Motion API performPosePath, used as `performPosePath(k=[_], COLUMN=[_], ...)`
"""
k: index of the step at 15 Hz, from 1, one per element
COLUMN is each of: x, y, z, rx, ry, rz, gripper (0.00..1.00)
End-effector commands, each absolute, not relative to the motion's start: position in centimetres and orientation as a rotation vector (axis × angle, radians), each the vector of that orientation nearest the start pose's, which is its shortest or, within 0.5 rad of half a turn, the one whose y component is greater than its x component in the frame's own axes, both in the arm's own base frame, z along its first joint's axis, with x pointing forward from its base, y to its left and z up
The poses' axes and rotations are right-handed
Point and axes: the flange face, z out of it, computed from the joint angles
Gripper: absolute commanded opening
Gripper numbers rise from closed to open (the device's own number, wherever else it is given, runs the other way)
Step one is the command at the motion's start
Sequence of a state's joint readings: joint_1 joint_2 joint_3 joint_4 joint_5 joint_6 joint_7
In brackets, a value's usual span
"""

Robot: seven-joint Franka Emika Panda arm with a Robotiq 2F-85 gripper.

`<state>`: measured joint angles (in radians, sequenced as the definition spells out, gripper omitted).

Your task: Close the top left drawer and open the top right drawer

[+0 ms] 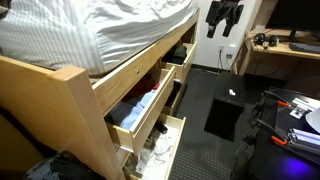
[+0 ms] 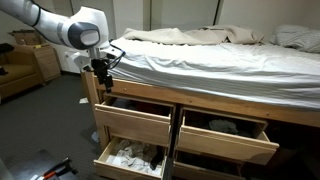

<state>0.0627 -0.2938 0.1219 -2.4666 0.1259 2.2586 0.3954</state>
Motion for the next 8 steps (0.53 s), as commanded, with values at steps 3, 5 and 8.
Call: performPosePath(k=[3,5,8], x=[44.0,44.0,45.4], y=[8.2,8.2,5.0], z=[39.0,39.0,36.8], rx=[-2.975,-2.967,-2.973], ry=[0.597,0.616,0.974], rz=[-0.124,-0.127,-0.175], gripper=[1.0,1.0,1.0])
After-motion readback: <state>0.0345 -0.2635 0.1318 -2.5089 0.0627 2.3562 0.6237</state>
